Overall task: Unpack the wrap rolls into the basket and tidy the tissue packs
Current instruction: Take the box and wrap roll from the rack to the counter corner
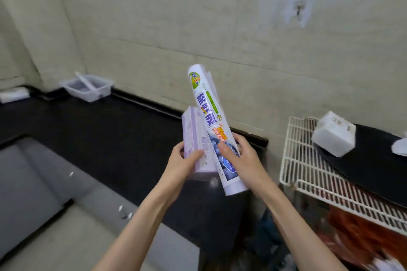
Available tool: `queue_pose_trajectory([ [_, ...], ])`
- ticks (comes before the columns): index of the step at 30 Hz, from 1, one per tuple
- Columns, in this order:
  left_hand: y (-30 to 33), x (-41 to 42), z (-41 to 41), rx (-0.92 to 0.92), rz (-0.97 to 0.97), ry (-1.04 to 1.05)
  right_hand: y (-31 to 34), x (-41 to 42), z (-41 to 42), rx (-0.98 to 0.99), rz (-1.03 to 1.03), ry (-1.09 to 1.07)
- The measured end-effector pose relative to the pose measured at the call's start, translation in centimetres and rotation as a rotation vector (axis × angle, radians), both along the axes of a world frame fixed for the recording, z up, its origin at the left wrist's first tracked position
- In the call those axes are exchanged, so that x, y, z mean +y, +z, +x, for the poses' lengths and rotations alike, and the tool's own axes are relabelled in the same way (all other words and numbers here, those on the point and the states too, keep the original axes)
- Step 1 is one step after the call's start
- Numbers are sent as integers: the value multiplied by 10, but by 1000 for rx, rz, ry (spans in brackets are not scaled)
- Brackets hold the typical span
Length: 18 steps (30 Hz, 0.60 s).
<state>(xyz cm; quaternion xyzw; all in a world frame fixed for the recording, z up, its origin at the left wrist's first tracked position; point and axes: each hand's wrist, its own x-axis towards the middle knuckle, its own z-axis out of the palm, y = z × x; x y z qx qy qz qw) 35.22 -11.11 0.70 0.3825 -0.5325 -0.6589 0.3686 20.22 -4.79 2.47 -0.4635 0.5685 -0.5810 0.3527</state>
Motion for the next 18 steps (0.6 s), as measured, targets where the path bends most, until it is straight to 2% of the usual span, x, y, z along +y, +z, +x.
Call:
queue_pose_trajectory([
  [10, -20, -118, 320, -115, -11, 415, -25, -157, 272, -69, 108, 297],
  [18, -39, -187, 458, -77, 36, 600, -37, -268, 401, -102, 128, 421],
])
